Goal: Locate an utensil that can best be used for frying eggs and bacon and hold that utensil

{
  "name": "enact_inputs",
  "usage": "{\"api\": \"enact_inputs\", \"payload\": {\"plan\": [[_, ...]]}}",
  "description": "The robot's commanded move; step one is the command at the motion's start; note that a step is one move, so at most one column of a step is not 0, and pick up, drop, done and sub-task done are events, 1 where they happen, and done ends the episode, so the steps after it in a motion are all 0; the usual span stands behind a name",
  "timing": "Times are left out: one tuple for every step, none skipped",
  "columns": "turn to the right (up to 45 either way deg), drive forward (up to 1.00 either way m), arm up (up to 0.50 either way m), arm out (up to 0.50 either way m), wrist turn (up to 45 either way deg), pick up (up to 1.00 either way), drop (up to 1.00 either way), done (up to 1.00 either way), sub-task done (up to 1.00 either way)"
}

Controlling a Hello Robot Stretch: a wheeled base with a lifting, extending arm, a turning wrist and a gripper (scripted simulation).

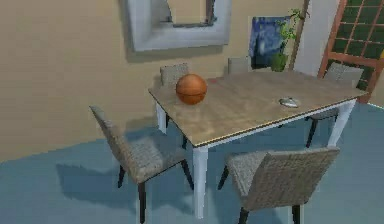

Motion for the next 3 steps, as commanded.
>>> {"api": "enact_inputs", "payload": {"plan": [[45.0, 0.00, 0.00, 0.00, 0.0, 0.00, 0.00, 0.00, 0.00], [18.0, 0.00, 0.00, 0.00, 0.0, 0.00, 0.00, 0.00, 0.00], [0.0, 1.00, 0.00, 0.00, 0.0, 0.00, 0.00, 0.00, 0.00]]}}
